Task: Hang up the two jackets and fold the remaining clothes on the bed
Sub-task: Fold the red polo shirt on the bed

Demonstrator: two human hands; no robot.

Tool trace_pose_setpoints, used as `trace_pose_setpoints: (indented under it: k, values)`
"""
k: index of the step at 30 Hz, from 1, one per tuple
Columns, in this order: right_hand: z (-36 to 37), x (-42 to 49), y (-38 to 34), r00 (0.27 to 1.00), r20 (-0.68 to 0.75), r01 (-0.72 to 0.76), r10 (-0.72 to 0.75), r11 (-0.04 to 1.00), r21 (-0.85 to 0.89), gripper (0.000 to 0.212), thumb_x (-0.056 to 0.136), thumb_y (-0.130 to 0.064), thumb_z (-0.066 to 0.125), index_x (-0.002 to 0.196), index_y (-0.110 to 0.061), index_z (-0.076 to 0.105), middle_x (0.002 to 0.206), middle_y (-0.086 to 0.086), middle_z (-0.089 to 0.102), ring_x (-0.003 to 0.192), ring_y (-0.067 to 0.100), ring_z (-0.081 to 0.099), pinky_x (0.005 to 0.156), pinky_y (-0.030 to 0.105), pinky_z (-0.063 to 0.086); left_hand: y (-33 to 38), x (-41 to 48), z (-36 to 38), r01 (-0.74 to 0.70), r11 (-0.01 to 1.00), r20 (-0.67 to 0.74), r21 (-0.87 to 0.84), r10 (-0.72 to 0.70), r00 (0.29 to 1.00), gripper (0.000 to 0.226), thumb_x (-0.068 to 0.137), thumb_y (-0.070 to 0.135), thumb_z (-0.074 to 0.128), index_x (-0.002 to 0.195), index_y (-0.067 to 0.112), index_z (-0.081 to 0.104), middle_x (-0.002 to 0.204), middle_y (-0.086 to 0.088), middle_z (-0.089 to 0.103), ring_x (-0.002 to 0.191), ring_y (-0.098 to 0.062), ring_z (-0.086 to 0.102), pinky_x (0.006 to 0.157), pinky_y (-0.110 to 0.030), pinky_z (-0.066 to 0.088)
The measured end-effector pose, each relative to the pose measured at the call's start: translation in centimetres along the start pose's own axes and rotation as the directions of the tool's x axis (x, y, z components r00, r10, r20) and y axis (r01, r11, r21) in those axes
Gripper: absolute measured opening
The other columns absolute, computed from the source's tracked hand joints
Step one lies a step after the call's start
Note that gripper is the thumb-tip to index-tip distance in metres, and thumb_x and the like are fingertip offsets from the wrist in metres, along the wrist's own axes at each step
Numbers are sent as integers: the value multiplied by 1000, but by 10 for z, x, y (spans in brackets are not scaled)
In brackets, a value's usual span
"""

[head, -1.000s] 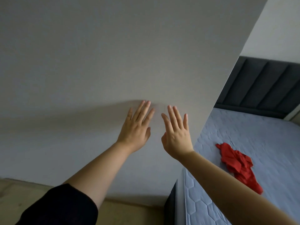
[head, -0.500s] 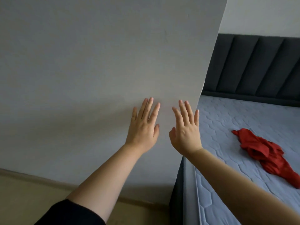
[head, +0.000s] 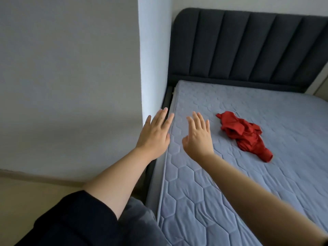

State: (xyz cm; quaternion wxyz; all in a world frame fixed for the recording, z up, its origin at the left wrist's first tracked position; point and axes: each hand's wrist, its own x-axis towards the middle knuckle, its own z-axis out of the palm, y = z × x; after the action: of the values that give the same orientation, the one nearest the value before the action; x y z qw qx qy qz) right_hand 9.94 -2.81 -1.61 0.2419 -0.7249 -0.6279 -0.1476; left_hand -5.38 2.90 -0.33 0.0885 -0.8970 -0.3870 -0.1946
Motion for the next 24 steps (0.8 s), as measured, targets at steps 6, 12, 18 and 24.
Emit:
trace_pose_setpoints:
  k: [6,12,18,24]
  values:
    - [36,-10,90,970,117,-211,212,977,-19,65,81,-9,51,142,-3,29,155,15,17,145,27,6,116,45,1,52,39,65,28,993,138,-112,-12,990,64,97,24,36,151,15,3,159,-7,-6,146,-21,-2,117,-43,7]
    - [83,-9,159,858,307,-416,413,907,-58,69,84,-15,51,145,-6,22,157,12,8,145,26,2,115,49,4,79,75,145,121,983,309,-141,-72,948,68,96,22,40,151,21,0,158,-7,-6,146,-24,-1,114,-48,11]
    - [132,-17,216,641,496,-623,586,774,-110,69,88,-18,53,146,-10,17,158,11,-2,145,27,0,114,54,11,107,99,227,323,925,633,-201,-129,764,76,95,38,47,149,37,-7,159,0,-5,145,-27,1,112,-54,21]
    - [168,-16,290,606,319,-703,729,678,-213,73,87,-23,54,148,-11,15,158,10,-5,145,26,-4,111,60,3,132,97,298,261,959,799,-113,-69,597,109,70,75,56,140,48,-24,153,7,-29,141,-28,-25,102,-71,7]
